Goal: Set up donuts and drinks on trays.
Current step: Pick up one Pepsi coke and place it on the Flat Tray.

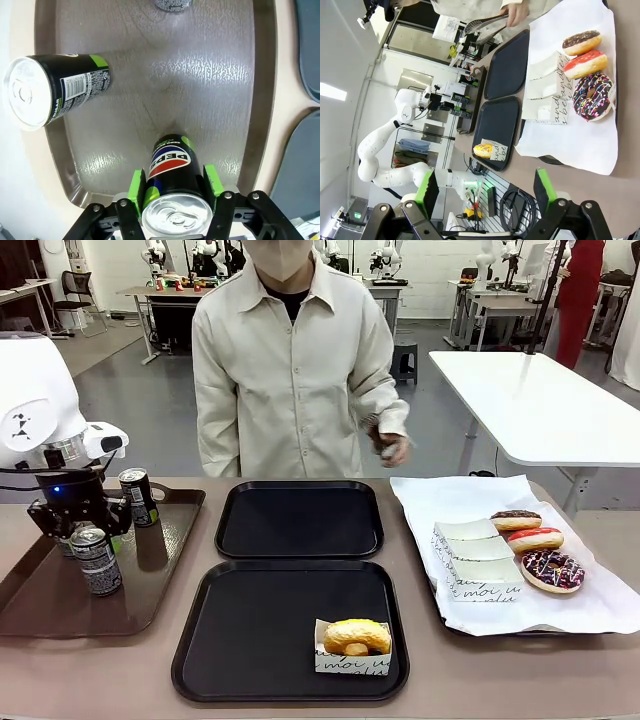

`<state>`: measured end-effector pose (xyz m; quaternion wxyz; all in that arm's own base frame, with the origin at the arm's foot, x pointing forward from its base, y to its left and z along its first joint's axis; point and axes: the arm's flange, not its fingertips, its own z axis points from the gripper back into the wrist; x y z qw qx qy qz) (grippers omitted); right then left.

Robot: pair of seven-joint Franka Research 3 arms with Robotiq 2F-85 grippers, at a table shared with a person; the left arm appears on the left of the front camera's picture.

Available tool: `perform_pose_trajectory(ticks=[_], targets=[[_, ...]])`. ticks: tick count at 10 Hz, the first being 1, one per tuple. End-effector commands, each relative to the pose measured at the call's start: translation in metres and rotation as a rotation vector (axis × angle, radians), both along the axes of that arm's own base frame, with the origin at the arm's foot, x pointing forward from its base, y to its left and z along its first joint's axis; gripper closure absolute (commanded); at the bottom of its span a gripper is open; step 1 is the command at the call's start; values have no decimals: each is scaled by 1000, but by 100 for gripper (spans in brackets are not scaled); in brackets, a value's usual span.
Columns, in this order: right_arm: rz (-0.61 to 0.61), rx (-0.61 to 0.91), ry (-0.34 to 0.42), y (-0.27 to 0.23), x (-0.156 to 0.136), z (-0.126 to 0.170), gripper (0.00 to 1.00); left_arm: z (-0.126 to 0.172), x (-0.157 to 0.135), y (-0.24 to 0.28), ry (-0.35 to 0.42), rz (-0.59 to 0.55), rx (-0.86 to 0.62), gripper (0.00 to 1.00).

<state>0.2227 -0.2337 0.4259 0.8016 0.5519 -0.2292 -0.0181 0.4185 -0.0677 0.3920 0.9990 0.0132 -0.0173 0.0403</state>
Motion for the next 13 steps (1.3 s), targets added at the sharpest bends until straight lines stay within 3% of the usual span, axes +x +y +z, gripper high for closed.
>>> perform_pose_trajectory(ticks=[1,4,5,7,8,11,12,13], targets=[[-3,17,-27,-1,3,1,0,49,-14,-8,37,-26,14,100],[-3,17,-27,-1,3,1,0,143,-67,-19,-75,-85,-35,100],[-3,17,-27,-1,3,1,0,159,-78,-19,-111,-92,-49,100],[-3,17,-27,-1,3,1,0,165,-85,-9,-154,-94,-70,100],[-3,17,-27,-1,3,1,0,169,-85,-23,-115,-73,-29,100],[-3,17,-27,-1,3,1,0,169,-85,-23,-115,-73,-29,100],[-3,17,-27,-1,3,1,0,168,-88,-21,-112,-80,-33,42],[-3,17,-27,-1,3,1,0,155,-91,-43,-145,-181,2,42]])
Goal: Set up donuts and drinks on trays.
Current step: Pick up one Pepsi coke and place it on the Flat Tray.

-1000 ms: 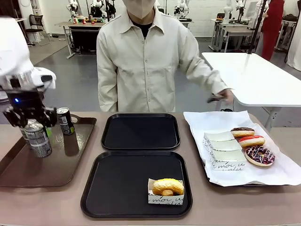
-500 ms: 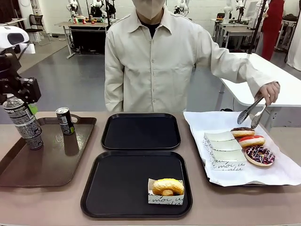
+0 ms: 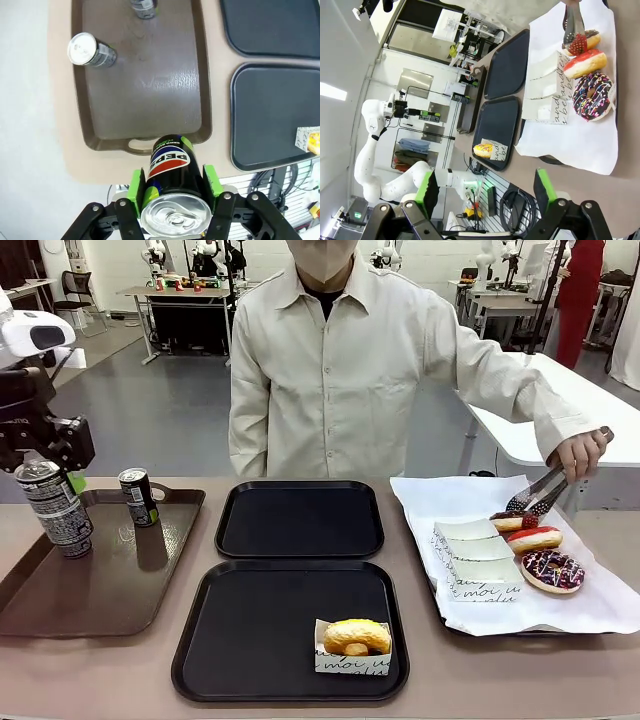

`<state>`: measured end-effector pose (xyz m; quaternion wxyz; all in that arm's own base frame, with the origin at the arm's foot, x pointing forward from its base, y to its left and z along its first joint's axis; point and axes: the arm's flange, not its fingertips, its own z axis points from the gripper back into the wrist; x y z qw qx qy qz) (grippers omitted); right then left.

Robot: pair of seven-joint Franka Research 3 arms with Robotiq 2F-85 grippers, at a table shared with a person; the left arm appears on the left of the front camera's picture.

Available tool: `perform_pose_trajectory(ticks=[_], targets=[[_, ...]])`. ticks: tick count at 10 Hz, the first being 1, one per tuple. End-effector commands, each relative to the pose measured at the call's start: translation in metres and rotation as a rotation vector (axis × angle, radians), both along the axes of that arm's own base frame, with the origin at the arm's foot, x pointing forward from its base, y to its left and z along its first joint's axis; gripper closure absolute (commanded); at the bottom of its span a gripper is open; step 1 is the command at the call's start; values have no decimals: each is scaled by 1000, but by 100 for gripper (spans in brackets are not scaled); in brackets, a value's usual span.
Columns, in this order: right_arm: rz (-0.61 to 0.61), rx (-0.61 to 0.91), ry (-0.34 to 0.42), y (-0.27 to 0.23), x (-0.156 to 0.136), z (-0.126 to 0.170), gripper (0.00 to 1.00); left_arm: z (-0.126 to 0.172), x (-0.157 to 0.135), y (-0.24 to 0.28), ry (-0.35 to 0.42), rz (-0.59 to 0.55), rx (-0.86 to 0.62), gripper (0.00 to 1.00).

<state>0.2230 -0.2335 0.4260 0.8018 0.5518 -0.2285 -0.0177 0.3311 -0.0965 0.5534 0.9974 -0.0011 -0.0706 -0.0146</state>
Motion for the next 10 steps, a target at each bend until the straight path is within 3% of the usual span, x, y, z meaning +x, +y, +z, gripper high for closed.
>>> perform_pose_trajectory(ticks=[1,4,7,10], targets=[[-4,18,-28,-2,2,1,0,-13,-4,-54,-70,-83,2,42],[-4,18,-28,-2,2,1,0,-26,-6,-148,-75,-224,-19,42],[-4,18,-28,-2,2,1,0,-53,5,-215,33,-343,-68,42],[-4,18,-28,-2,2,1,0,-76,16,-268,69,-422,-56,42]])
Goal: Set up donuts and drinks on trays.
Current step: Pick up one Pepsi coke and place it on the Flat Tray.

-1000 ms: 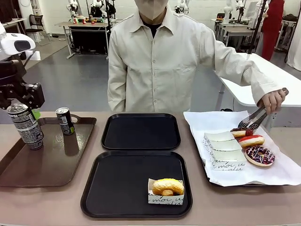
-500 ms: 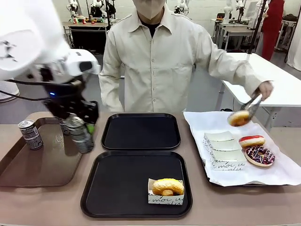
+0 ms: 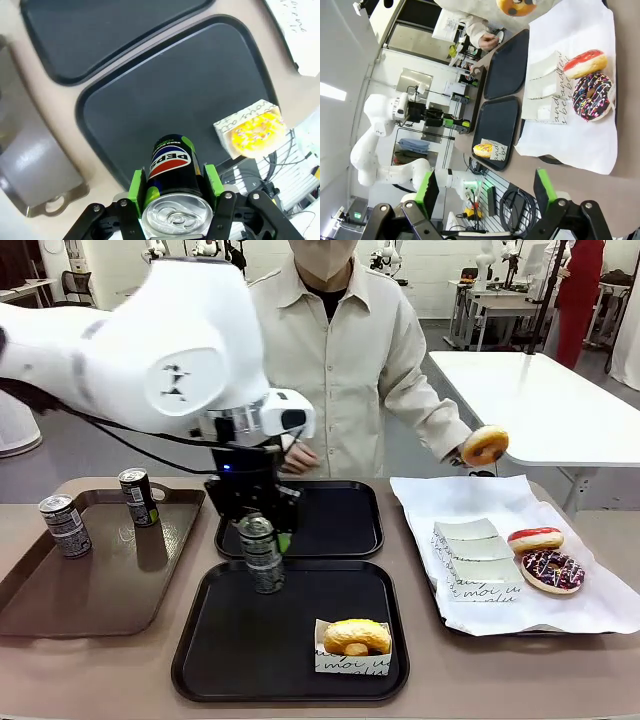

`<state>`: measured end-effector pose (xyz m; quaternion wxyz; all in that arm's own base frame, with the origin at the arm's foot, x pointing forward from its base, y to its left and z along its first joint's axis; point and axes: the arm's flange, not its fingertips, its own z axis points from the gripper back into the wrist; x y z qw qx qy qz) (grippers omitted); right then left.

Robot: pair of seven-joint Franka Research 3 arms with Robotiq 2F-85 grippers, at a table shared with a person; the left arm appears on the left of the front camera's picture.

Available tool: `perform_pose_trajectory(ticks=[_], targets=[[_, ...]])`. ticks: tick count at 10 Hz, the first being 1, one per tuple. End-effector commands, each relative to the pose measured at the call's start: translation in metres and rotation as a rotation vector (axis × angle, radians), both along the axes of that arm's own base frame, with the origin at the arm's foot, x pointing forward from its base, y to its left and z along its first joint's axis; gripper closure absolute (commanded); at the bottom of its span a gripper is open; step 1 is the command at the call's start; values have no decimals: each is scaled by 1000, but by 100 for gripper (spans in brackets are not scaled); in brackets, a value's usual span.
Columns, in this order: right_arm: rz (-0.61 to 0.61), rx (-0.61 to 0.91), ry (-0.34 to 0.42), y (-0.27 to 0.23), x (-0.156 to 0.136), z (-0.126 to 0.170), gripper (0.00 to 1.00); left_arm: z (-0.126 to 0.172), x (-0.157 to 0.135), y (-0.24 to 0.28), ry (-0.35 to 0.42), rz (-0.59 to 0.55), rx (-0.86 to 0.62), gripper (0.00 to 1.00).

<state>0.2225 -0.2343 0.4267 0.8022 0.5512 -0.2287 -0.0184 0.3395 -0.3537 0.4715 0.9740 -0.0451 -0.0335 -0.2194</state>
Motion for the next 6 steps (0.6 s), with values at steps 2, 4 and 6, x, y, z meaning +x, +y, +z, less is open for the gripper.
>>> perform_pose_trajectory(ticks=[2,4,6], targets=[[-3,19,-29,-1,3,0,0,9,-1,-19,-32,-5,116,42],[-3,19,-29,-1,3,0,0,-4,5,-11,10,-19,2,42],[-3,19,-29,-1,3,0,0,-4,5,-11,10,-19,2,42]])
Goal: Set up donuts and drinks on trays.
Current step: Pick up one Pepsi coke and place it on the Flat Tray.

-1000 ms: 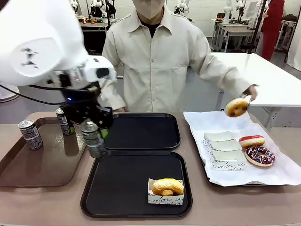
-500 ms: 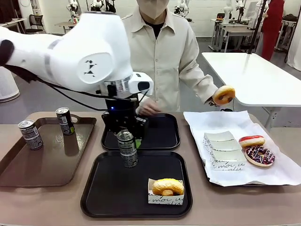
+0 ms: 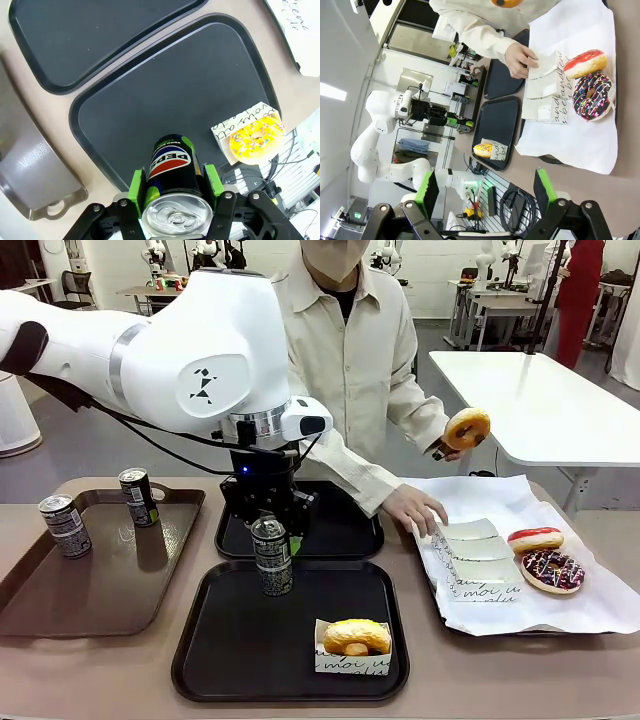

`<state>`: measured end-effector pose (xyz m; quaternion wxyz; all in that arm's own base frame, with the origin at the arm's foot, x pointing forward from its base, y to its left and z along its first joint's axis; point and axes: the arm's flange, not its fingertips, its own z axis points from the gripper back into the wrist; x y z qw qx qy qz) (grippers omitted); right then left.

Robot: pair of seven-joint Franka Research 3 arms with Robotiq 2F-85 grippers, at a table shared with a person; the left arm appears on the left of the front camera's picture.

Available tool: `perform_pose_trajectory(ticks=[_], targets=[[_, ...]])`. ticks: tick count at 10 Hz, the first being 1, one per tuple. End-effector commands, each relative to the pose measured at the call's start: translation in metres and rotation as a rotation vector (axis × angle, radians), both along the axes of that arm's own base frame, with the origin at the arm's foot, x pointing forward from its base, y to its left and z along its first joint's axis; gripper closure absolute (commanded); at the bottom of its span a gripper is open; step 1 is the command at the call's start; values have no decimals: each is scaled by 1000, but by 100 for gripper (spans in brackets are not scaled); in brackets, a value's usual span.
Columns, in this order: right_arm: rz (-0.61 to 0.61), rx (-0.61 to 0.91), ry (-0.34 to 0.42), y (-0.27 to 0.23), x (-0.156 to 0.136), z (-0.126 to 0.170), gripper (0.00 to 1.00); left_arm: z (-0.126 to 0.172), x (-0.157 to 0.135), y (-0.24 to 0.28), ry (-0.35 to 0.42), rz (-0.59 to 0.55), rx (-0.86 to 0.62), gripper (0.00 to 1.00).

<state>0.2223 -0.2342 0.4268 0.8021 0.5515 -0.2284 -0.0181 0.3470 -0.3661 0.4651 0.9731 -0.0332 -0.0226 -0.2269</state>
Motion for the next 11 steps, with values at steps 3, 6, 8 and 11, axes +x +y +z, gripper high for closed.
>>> perform_pose_trajectory(ticks=[3,6,8,11], targets=[[-4,18,-29,-1,3,0,0,-9,11,11,-1,4,-22,42],[-4,18,-29,-1,3,0,0,-29,26,25,-28,33,-21,42],[-4,18,-29,-1,3,0,0,-61,37,32,0,45,16,42],[-4,18,-29,-1,3,0,0,-73,39,32,11,33,31,42]])
